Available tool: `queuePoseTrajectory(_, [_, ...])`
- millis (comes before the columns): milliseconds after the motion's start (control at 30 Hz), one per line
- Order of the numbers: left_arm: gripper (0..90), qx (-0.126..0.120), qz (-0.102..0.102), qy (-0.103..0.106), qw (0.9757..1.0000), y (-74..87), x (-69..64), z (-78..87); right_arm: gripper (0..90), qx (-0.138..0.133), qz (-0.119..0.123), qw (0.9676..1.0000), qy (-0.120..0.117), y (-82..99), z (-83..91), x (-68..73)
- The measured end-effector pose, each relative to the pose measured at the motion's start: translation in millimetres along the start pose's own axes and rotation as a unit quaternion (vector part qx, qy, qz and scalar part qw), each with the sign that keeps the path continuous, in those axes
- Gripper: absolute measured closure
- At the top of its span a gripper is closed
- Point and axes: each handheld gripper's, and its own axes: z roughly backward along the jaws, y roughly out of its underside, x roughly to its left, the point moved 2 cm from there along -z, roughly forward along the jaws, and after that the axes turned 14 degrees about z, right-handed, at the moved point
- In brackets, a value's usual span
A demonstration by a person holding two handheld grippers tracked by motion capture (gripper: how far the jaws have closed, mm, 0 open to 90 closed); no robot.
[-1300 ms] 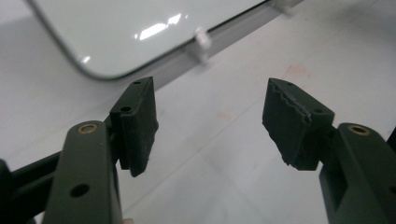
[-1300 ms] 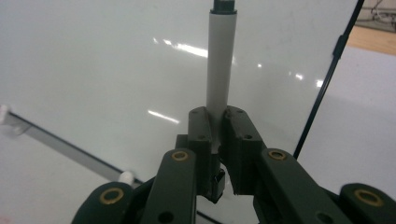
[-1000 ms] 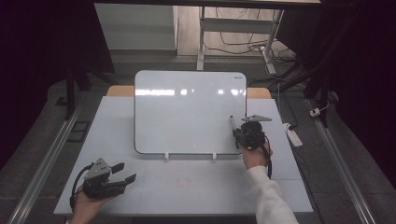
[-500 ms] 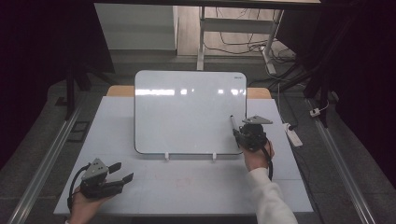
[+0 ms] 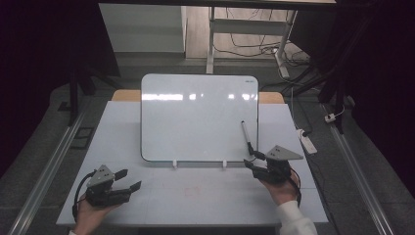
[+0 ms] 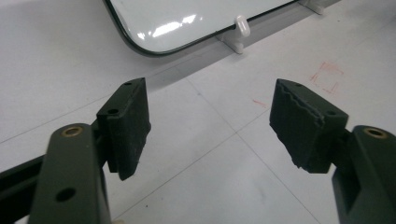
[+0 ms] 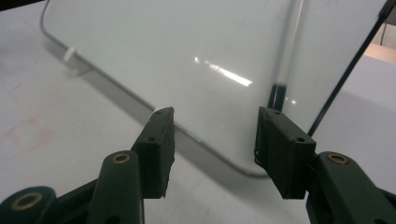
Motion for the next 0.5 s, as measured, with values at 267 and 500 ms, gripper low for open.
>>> queuePoseTrajectory(267, [28.0,0.005,-0.01,0.006,0.9999,-2.8,-2.6,-6.0,45.1,0.008,0.026,0.9996,-0.002,37.3,24.0,5.6])
queuePoseTrajectory(500, [27.9,0.007,-0.01,0.006,0.9999,-2.3,-1.4,-8.1,45.1,0.007,0.023,0.9997,-0.003,54.0,29.4,-0.5])
